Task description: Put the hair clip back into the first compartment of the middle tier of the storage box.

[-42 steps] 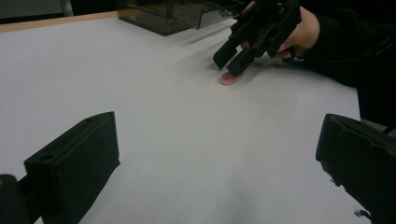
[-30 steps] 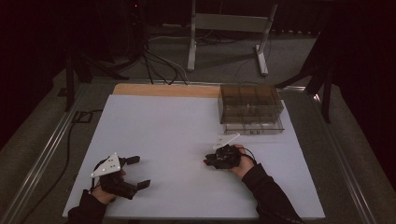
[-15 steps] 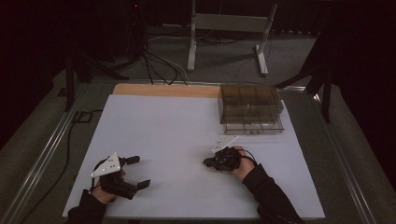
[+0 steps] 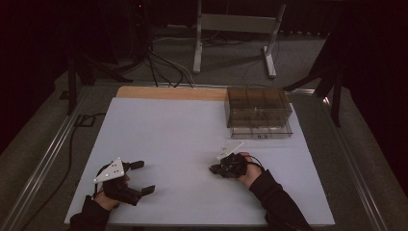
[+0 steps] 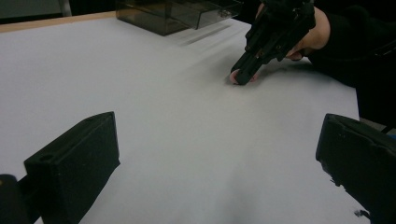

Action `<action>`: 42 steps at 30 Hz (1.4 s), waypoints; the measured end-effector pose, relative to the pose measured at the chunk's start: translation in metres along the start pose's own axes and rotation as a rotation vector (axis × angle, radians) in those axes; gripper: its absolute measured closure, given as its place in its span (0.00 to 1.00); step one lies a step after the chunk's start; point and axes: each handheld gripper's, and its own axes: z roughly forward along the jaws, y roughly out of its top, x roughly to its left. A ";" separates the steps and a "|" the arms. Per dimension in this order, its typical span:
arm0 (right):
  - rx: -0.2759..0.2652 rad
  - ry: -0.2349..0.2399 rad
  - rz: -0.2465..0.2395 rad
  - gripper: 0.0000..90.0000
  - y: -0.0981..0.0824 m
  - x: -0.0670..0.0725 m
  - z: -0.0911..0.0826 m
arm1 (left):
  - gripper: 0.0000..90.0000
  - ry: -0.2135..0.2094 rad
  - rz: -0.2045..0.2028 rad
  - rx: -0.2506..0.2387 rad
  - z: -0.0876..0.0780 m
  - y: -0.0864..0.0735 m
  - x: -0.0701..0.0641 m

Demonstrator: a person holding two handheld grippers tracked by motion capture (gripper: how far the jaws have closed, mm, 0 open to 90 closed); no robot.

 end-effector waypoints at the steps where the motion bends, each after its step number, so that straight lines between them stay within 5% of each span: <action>1: 0.002 0.002 0.003 0.95 0.000 0.000 0.000 | 0.00 0.001 -0.002 0.001 0.000 0.000 0.000; 42: -0.030 0.010 0.040 0.96 0.014 -0.003 -0.032 | 0.00 0.000 0.002 0.004 0.000 0.000 0.000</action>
